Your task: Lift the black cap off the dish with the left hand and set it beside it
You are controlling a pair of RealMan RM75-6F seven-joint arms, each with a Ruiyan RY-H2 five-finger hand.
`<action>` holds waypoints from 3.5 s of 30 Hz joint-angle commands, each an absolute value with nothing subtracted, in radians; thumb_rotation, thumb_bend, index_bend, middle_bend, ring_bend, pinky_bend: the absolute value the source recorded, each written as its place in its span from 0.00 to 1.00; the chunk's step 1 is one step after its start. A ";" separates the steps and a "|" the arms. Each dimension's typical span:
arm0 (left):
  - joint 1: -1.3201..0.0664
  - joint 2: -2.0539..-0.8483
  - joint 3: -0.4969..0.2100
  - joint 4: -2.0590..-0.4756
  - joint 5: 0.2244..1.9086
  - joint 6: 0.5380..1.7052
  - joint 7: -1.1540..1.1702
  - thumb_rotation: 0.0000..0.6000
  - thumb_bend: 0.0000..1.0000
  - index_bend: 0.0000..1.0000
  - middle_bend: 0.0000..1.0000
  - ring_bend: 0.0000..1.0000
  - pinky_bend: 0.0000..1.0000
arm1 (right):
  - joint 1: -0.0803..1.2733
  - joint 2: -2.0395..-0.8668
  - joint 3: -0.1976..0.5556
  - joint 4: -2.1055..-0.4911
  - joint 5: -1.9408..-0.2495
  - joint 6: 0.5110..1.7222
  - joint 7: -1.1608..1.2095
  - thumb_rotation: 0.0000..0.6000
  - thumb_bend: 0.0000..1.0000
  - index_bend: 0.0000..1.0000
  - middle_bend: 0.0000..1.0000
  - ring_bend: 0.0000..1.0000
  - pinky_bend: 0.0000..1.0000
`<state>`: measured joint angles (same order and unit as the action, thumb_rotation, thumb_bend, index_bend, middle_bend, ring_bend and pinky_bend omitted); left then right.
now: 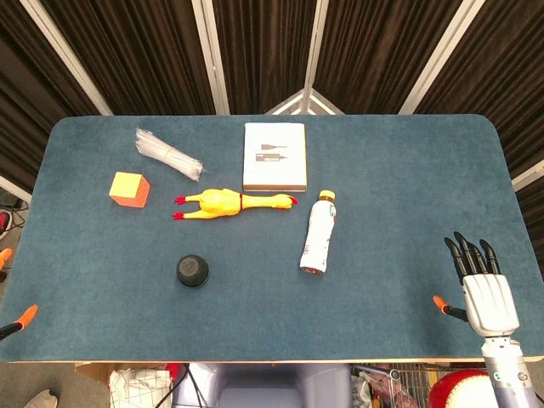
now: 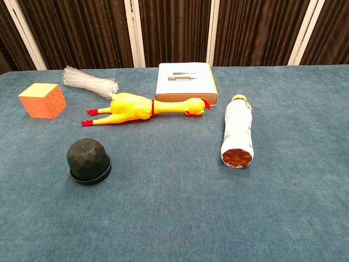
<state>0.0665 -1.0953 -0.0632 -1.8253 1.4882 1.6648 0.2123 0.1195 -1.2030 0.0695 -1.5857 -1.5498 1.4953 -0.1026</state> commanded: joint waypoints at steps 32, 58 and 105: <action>0.020 -1.095 -0.028 -1.843 1.469 1.528 0.166 1.00 0.17 0.12 0.16 0.00 0.00 | 0.108 -1.211 0.044 -1.578 -1.576 1.505 -0.087 1.00 0.15 0.00 0.00 0.12 0.00; -0.249 -1.246 -0.142 -1.812 1.185 1.096 0.017 1.00 0.05 0.10 0.14 0.00 0.00 | 0.107 -1.208 0.049 -1.574 -1.583 1.515 -0.059 1.00 0.15 0.00 0.00 0.12 0.00; -0.387 -1.643 -0.134 -1.516 1.174 1.025 -0.023 1.00 0.01 0.09 0.18 0.00 0.00 | 0.113 -1.195 0.056 -1.574 -1.567 1.501 -0.026 1.00 0.15 0.00 0.00 0.12 0.00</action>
